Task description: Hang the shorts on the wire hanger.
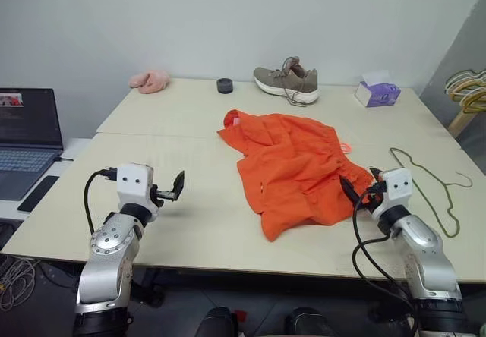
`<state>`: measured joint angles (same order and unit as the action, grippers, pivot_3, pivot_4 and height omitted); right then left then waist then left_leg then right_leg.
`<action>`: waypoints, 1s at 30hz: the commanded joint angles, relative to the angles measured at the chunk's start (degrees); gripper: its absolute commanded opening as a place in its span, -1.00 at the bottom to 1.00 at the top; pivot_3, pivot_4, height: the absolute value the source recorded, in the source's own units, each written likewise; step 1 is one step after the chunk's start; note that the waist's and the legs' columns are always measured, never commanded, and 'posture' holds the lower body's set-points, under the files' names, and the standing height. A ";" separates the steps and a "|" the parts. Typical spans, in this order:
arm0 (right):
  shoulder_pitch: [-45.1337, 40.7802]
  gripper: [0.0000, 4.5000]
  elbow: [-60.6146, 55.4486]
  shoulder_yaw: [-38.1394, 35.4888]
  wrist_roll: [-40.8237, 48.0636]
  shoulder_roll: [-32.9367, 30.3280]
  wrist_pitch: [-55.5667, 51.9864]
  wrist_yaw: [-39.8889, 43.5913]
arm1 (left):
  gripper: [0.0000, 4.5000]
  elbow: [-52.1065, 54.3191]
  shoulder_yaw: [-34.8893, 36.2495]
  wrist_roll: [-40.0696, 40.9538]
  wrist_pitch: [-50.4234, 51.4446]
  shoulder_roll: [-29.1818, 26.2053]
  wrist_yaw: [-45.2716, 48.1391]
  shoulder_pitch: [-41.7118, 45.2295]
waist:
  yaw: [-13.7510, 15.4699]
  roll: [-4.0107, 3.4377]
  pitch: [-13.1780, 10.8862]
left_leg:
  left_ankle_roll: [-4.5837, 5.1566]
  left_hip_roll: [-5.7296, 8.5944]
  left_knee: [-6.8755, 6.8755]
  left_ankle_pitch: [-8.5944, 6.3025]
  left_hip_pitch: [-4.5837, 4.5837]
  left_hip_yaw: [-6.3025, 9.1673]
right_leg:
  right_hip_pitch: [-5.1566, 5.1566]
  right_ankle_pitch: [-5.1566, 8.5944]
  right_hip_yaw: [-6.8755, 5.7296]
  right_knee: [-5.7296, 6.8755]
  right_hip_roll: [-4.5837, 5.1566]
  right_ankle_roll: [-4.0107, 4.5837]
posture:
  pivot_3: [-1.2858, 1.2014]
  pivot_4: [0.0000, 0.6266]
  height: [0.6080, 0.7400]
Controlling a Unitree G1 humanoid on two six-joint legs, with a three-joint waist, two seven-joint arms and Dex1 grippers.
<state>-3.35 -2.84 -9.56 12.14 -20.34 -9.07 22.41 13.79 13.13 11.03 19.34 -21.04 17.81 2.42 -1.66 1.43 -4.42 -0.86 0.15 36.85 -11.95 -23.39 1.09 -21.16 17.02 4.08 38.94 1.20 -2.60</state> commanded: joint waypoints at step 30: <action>3.89 0.99 -11.55 1.38 3.25 -3.82 -3.67 6.52 | 1.00 0.61 -4.98 6.00 -2.24 -2.67 14.01 3.43 | -0.83 -0.08 -0.10 | -0.01 -0.08 -0.06 -0.01 0.02 -0.15 | -0.04 0.12 0.04 -0.04 0.00 0.06 | -0.04 -0.83 1.00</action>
<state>0.60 -11.40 -8.36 14.73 -23.05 -12.88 27.56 12.57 8.82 14.99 17.11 -23.26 29.59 4.56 -2.49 1.35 -4.53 -0.87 0.06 36.79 -11.96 -23.36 0.94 -21.20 17.14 4.11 38.90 1.20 -2.53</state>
